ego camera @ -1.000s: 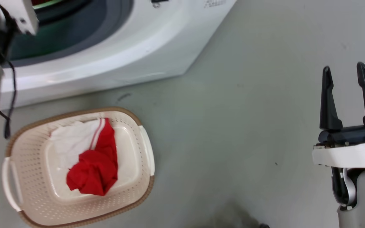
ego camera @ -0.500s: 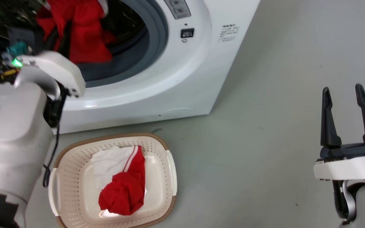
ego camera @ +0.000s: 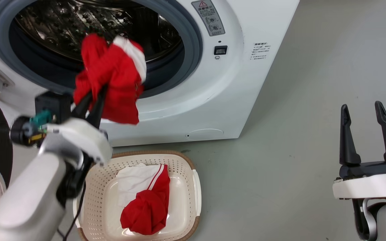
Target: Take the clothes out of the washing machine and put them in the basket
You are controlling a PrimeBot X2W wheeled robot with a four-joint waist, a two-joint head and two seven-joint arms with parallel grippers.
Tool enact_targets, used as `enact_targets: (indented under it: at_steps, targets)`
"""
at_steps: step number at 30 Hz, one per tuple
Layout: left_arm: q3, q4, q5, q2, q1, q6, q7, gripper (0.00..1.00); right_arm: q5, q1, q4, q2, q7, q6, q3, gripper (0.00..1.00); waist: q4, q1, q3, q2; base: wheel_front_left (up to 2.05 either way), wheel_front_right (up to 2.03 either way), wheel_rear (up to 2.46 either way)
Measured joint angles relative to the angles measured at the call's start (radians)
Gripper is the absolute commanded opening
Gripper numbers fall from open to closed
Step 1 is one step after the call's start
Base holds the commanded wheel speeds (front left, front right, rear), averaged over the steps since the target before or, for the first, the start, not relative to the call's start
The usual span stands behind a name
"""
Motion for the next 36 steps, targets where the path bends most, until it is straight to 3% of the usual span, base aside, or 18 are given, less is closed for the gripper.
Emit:
enact_targets:
  at_steps: [6,12,17,21,36]
  targets:
    - [-0.001,-0.256,-0.032,0.089,0.186,0.092,0.110,0.00,0.001,0.001,0.000,0.000,0.000,0.000,0.000,1.00,0.005,0.0000,0.008,0.0000,0.00,0.00,0.00]
    - [-0.051,-0.268,-0.041,0.110,0.279,0.118,0.178,0.00,0.001,-0.005,-0.004,0.000,0.000,0.000,0.009,1.00,-0.002,0.0001,0.044,0.0000,0.00,0.00,0.00]
    - [-0.090,-0.130,-0.049,0.084,0.290,0.094,0.203,0.00,-0.002,-0.026,-0.012,0.000,0.000,0.000,0.015,1.00,-0.014,0.0000,0.099,0.0000,0.00,0.00,0.00]
    - [-0.085,0.010,-0.105,0.033,0.274,0.053,0.208,0.00,-0.007,-0.044,-0.024,0.000,0.000,0.000,0.015,1.00,-0.027,0.0001,0.158,0.0000,0.00,0.00,0.00]
    - [-0.128,0.542,-0.019,-0.075,-0.001,-0.037,0.096,0.00,-0.010,-0.085,-0.071,0.000,0.000,0.000,0.003,1.00,-0.071,0.0002,0.412,0.0000,0.00,0.00,0.00]
